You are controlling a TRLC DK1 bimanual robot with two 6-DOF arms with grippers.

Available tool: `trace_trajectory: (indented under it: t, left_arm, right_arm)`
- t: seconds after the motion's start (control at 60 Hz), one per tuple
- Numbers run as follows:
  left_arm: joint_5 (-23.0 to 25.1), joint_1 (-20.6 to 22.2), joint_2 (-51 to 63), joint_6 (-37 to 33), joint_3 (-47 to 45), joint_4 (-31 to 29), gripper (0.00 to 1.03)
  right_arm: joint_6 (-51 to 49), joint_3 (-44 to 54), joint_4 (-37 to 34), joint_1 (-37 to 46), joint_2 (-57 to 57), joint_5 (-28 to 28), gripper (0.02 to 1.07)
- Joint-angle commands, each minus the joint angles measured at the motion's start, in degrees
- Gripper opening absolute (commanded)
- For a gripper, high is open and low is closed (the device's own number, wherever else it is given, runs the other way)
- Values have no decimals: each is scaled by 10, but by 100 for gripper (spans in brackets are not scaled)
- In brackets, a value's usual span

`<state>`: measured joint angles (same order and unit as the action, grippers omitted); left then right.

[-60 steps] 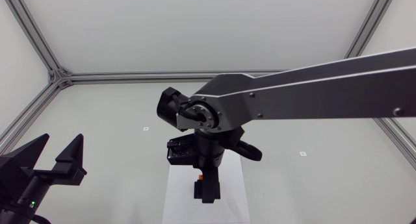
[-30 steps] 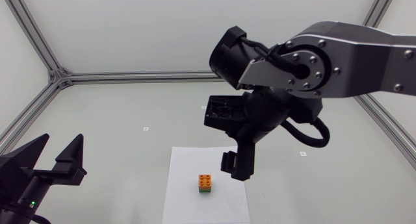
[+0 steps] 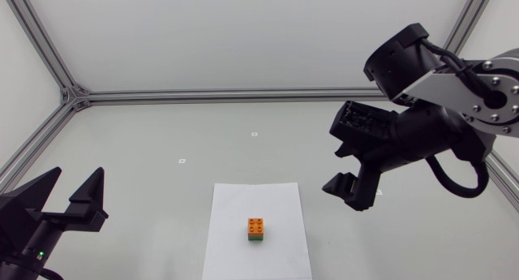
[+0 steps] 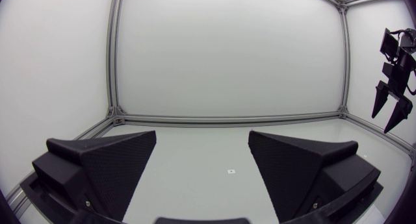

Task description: Pick up the orange 2x2 brick with the right arm and stack it on top of the green 2x2 brick in the center

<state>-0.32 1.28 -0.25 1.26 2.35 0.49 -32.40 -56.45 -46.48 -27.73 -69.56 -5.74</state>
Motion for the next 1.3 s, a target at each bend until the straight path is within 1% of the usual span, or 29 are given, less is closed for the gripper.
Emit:
trace_trajectory:
  t: [0.0, 0.05, 0.2, 0.333, 0.4, 0.567, 0.8, 1.283]
  left_arm:
    - [2, -3, -5, -7, -23, -8, 99]
    - [2, -3, -5, -7, -23, -8, 99]
    - [2, -3, -5, -7, -23, -8, 99]
    - [2, -3, -5, -7, -23, -8, 99]
    - [2, -3, -5, -7, -23, -8, 99]
    - [2, -3, -5, -6, -23, -8, 99]
    - [2, -3, -5, -7, -23, -8, 99]
    - [2, -3, -5, -7, -23, -8, 99]
  right_arm:
    - [1, 35, 12, 20, 29, -2, 102]
    - [1, 53, 22, 31, 48, -3, 102]
    - [35, 121, 85, 84, 114, 2, 102]
    - [61, 186, 159, 111, 188, 43, 102]
    - [67, 206, 169, 121, 206, 52, 102]
    - [77, 279, 242, 171, 293, 42, 103]
    - [114, 382, 365, 229, 410, 38, 102]
    - [224, 477, 417, 254, 559, 48, 102]
